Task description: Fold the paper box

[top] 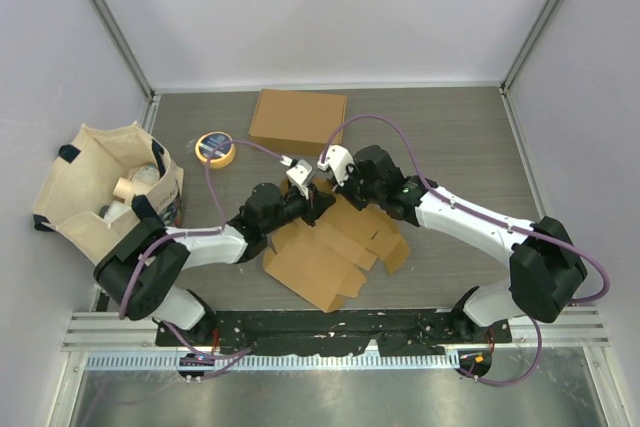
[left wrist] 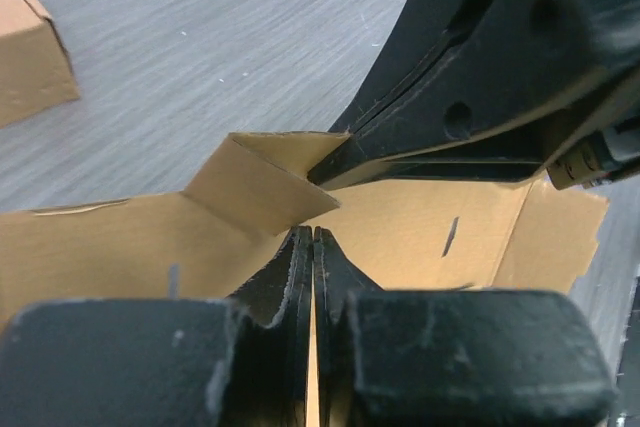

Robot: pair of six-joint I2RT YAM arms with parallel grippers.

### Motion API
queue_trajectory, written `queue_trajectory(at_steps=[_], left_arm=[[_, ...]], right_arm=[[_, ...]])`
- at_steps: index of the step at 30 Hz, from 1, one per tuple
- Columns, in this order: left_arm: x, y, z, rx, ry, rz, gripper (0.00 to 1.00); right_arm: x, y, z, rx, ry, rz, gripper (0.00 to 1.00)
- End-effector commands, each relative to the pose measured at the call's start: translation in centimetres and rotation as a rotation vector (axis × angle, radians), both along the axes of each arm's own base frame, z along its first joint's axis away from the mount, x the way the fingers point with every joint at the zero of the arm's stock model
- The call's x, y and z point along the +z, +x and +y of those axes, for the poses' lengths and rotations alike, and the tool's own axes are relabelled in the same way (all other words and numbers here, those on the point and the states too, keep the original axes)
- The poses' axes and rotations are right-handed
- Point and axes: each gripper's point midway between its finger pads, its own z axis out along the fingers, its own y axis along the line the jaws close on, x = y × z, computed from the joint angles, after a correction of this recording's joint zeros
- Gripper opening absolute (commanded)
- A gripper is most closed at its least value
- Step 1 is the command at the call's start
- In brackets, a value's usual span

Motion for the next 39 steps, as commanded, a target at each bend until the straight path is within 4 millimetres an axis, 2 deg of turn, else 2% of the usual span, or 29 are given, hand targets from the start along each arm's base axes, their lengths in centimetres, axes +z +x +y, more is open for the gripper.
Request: queue_trajectory(at_steps=[1, 6, 8, 10, 11, 12, 13, 14, 15, 16, 18, 19, 21, 24, 25, 27, 28, 31, 33, 34, 35, 39], left_arm=[[3.2, 0.5, -2.0, -0.033, -0.189, -0.018, 0.07], [3.8, 1.8, -2.4, -0.017, -0.239, 0.015, 0.09], [4.3, 1.4, -2.2, -0.015, -0.263, 0.028, 0.12], [3.7, -0.1, -1.4, -0.021, -0.269, 0.074, 0.18], [5.1, -0.9, -0.8, -0.028, -0.295, 0.059, 0.22], [4.3, -2.0, 0.1, -0.022, -0.289, 0.082, 0.33], [3.5, -2.2, 1.0, 0.016, -0.268, 0.115, 0.41], [5.0, -2.7, 1.8, 0.042, -0.305, 0.113, 0.59], [4.5, -2.7, 2.6, 0.081, -0.291, 0.132, 0.74], [2.3, -2.3, 4.0, 0.177, -0.218, 0.203, 0.82], [3.9, -1.8, 5.4, 0.252, -0.201, 0.189, 0.87], [3.4, -1.9, 6.0, 0.275, -0.161, 0.203, 0.87], [4.7, -1.2, 6.6, 0.304, -0.14, 0.137, 0.81], [6.2, -0.5, 6.2, 0.274, -0.094, 0.048, 0.73], [5.8, -0.2, 6.0, 0.27, -0.058, 0.043, 0.72], [6.9, 0.4, 5.6, 0.26, -0.048, 0.008, 0.72], [6.5, 0.9, 5.5, 0.256, -0.011, -0.016, 0.72], [7.3, 1.8, 5.1, 0.249, 0.031, -0.067, 0.7], [7.3, 2.1, 4.1, 0.198, 0.059, -0.087, 0.67], [6.9, 2.2, 4.0, 0.194, 0.083, -0.084, 0.64], [6.7, 2.6, 3.8, 0.189, 0.11, -0.091, 0.55], [6.0, 2.5, 3.7, 0.165, 0.136, -0.097, 0.42]], right_arm=[[3.4, -0.6, 2.4, 0.089, 0.13, -0.03, 0.01], [3.2, -1.0, 1.8, 0.088, 0.119, -0.042, 0.01], [3.1, -0.7, 1.3, 0.068, 0.104, -0.062, 0.01], [3.1, -0.4, 0.9, 0.058, 0.075, -0.081, 0.01], [3.0, -0.3, 0.6, 0.052, 0.06, -0.084, 0.01], [3.1, 0.0, 0.3, 0.043, 0.048, -0.089, 0.01], [3.2, 0.2, 0.1, 0.04, 0.046, -0.094, 0.01], [3.3, 0.3, 0.1, 0.039, 0.048, -0.094, 0.01], [3.4, 0.2, 0.3, 0.048, 0.053, -0.089, 0.01], [3.5, 0.2, 0.3, 0.051, 0.056, -0.087, 0.01], [3.4, 0.0, 0.4, 0.057, 0.058, -0.077, 0.01], [3.3, -0.2, 0.5, 0.066, 0.063, -0.07, 0.01], [3.1, -0.4, 0.5, 0.071, 0.064, -0.058, 0.01], [3.0, -0.7, 0.9, 0.086, 0.07, -0.041, 0.01], [3.1, -0.6, 0.9, 0.086, 0.07, -0.04, 0.01], [3.3, -0.7, 1.0, 0.097, 0.069, -0.038, 0.01], [3.6, -0.6, 1.1, 0.099, 0.068, -0.041, 0.01], [3.5, -0.7, 1.1, 0.106, 0.059, -0.034, 0.01], [3.5, -0.7, 1.1, 0.109, 0.058, -0.031, 0.01], [3.6, -0.8, 1.1, 0.109, 0.06, -0.031, 0.01], [3.6, -0.8, 1.2, 0.111, 0.062, -0.031, 0.01], [3.6, -0.8, 1.2, 0.112, 0.062, -0.027, 0.01]])
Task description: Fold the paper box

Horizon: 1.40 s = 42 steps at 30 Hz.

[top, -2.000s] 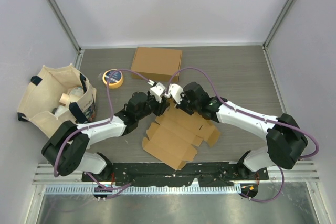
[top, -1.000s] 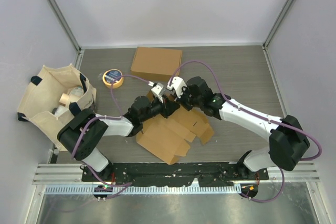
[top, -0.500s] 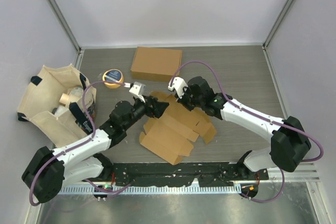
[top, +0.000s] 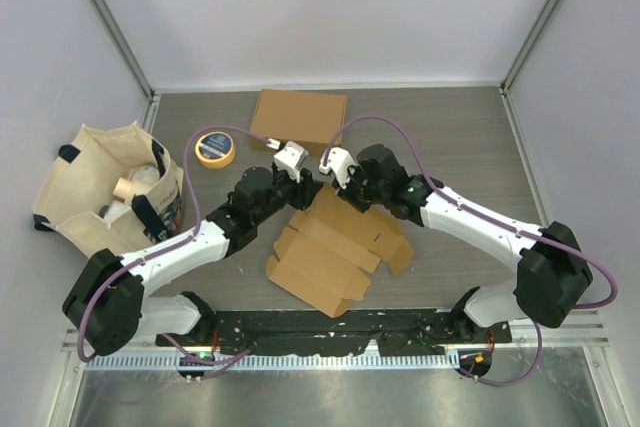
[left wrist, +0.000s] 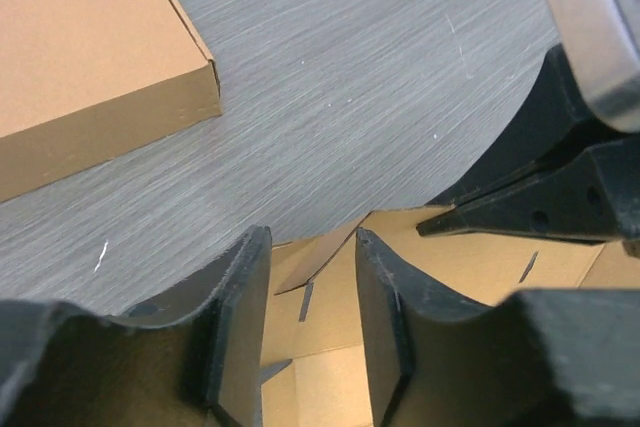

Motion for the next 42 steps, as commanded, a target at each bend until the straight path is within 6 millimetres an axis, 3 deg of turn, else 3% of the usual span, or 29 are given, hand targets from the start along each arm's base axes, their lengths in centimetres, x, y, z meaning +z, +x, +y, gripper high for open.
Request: queue_trajectory(at_steps=[1, 10, 13, 14, 15, 16, 19, 21, 22, 23, 25, 26, 27, 28, 30, 31, 32, 33, 34, 36, 37, 42], left_arm=[[1.0, 0.4, -0.2, -0.032, 0.041, -0.079, 0.41], [0.2, -0.4, -2.2, -0.134, 0.019, -0.1, 0.32], [-0.1, -0.6, -2.9, -0.168, 0.032, -0.103, 0.17], [0.1, -0.5, -3.0, -0.167, 0.03, -0.107, 0.05], [0.1, -0.3, -2.9, -0.157, 0.034, -0.11, 0.0], [-0.3, -0.2, -2.8, -0.149, 0.039, -0.104, 0.0], [-0.3, 0.5, -1.9, -0.078, 0.024, -0.123, 0.0], [0.3, 1.1, -1.5, -0.031, -0.009, -0.155, 0.0], [-0.3, 1.1, -1.2, -0.013, -0.014, -0.149, 0.0], [-0.4, 1.6, -0.9, 0.025, -0.021, -0.148, 0.0], [-0.1, 1.8, -1.0, 0.037, -0.045, -0.162, 0.0], [-0.3, 1.8, -1.1, 0.04, -0.048, -0.159, 0.0], [-0.2, 1.9, -1.2, 0.05, -0.052, -0.165, 0.0], [-0.2, 2.1, -1.1, 0.065, -0.051, -0.167, 0.0], [0.0, 2.2, -1.0, 0.084, -0.061, -0.181, 0.0], [-0.2, 2.2, -1.0, 0.088, -0.058, -0.183, 0.0], [-0.1, 2.3, -0.8, 0.102, -0.062, -0.187, 0.0], [-0.2, 2.4, -0.8, 0.108, -0.061, -0.189, 0.0], [-0.3, 2.3, -0.6, 0.114, -0.059, -0.19, 0.0], [-0.1, 2.4, -0.6, 0.121, -0.068, -0.2, 0.0], [-0.3, 2.4, -0.6, 0.121, -0.065, -0.199, 0.0], [-0.6, 2.3, -0.7, 0.12, -0.048, -0.203, 0.0]], right_arm=[[2.7, 0.7, 0.9, 0.022, 0.051, -0.052, 0.01], [3.0, 0.6, 1.4, 0.036, 0.067, -0.049, 0.01], [3.2, 0.9, 1.5, 0.04, 0.06, -0.06, 0.01], [3.1, 1.1, 1.2, 0.024, 0.047, -0.063, 0.01], [3.2, 1.3, 1.1, -0.001, 0.05, -0.055, 0.01], [3.6, 1.5, 1.0, -0.027, 0.058, -0.053, 0.05], [5.5, 3.0, -1.1, -0.287, 0.107, -0.043, 0.58], [6.6, 3.6, -4.6, -0.537, 0.092, -0.033, 0.65], [8.7, 3.7, -5.0, -0.657, 0.183, 0.003, 0.76], [8.4, 2.6, -6.7, -0.735, 0.146, 0.047, 0.81], [10.8, 2.0, -8.9, -0.898, 0.196, 0.066, 0.83], [10.3, 0.7, -10.5, -1.027, 0.212, 0.161, 0.83], [12.3, 0.5, -10.5, -1.109, 0.313, 0.199, 0.83], [12.9, -0.3, -10.2, -1.153, 0.384, 0.266, 0.84], [13.3, -1.9, -7.6, -1.219, 0.677, 0.49, 0.84], [13.9, -3.0, -4.7, -1.139, 0.799, 0.657, 0.84], [16.9, -1.6, -2.4, -1.142, 1.09, 0.795, 0.82], [15.9, -1.6, -1.8, -1.169, 1.152, 0.871, 0.8], [16.1, -1.1, -1.1, -1.205, 1.23, 0.925, 0.77], [15.4, 0.0, -1.1, -1.329, 1.324, 0.976, 0.77], [14.1, 1.0, -1.4, -1.397, 1.329, 0.951, 0.77], [11.0, 3.6, -2.0, -1.531, 1.335, 0.94, 0.72]])
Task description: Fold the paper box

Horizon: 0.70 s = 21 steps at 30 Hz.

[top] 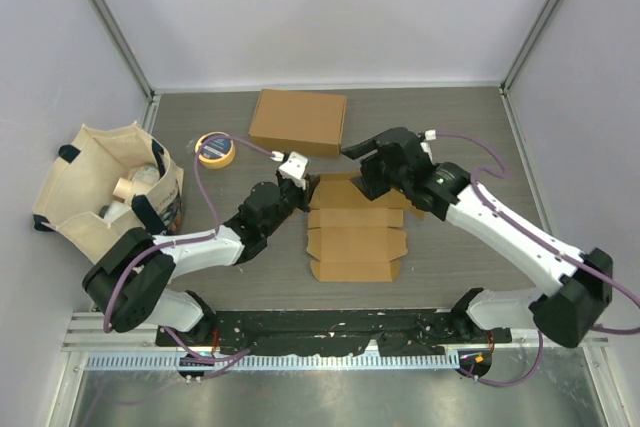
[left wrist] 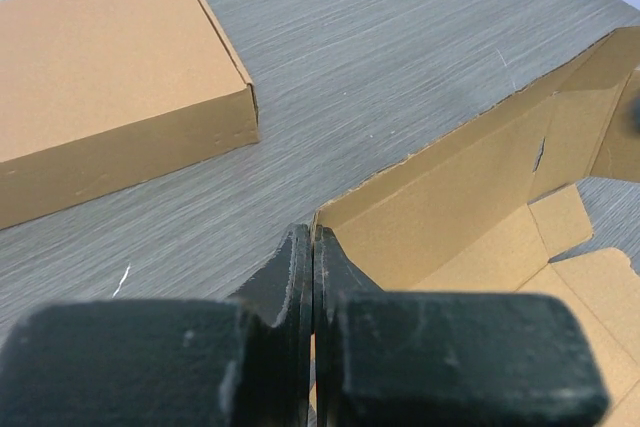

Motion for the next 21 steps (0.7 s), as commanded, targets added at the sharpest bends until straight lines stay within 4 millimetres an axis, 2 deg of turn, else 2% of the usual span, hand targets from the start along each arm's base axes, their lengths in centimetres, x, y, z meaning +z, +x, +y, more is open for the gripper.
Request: queue_trajectory(at_steps=[1, 3, 5, 6, 11, 21], left_arm=[[1.8, 0.4, 0.0, 0.028, -0.041, -0.07, 0.0], [1.7, 0.3, 0.1, 0.033, -0.031, -0.075, 0.0], [1.7, 0.1, 0.3, 0.035, -0.02, -0.081, 0.0], [1.7, 0.1, 0.4, 0.035, -0.016, -0.082, 0.0], [1.4, 0.0, 0.3, 0.035, 0.002, -0.09, 0.0], [1.4, 0.3, -0.1, 0.046, 0.03, -0.105, 0.0]], right_arm=[[-1.5, 3.3, -0.7, -0.223, 0.156, 0.092, 0.66], [-3.2, 3.5, -1.1, -0.248, 0.154, 0.126, 0.65], [-3.8, 4.3, -1.9, -0.275, 0.166, 0.133, 0.64], [-4.7, 4.3, -2.1, -0.278, 0.164, 0.153, 0.64], [-6.0, 5.7, -3.4, -0.315, 0.161, 0.162, 0.6], [-7.8, 5.7, -2.4, -0.281, 0.157, 0.212, 0.55]])
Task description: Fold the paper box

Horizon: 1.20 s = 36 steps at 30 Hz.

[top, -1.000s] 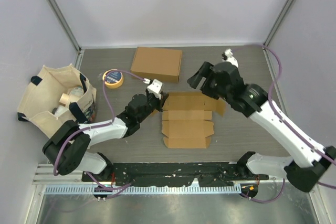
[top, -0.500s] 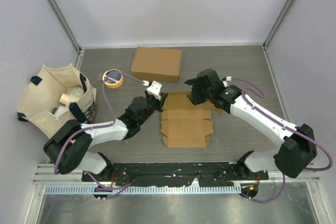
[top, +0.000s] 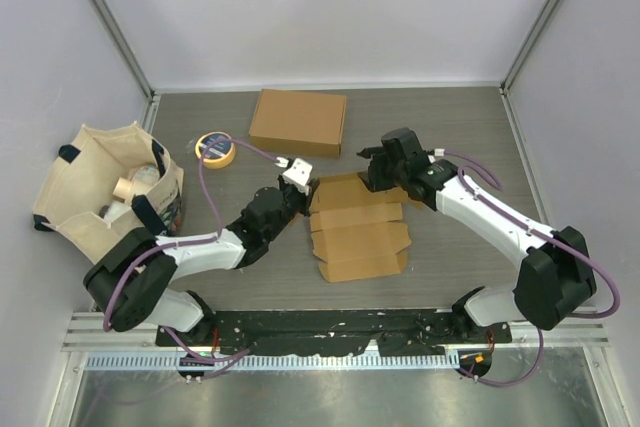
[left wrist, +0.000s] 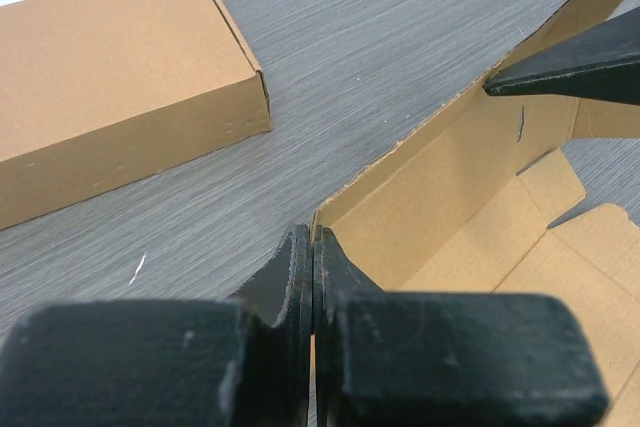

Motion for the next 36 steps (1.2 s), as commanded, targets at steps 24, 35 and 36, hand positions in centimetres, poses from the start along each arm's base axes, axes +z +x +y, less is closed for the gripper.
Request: queue_trajectory(at_steps=[24, 35, 36], left_arm=[[3.1, 0.0, -0.9, 0.063, -0.103, 0.022, 0.38], [4.7, -4.8, 5.9, 0.253, -0.338, 0.295, 0.6], [4.2, -4.7, 6.8, 0.28, -0.336, 0.3, 0.59]], right_arm=[[-3.5, 0.1, 0.4, -0.001, 0.056, -0.051, 0.01], [-3.2, 0.4, -1.3, 0.012, 0.044, -0.413, 0.01], [-1.1, 0.7, -1.3, 0.005, 0.077, -0.524, 0.01]])
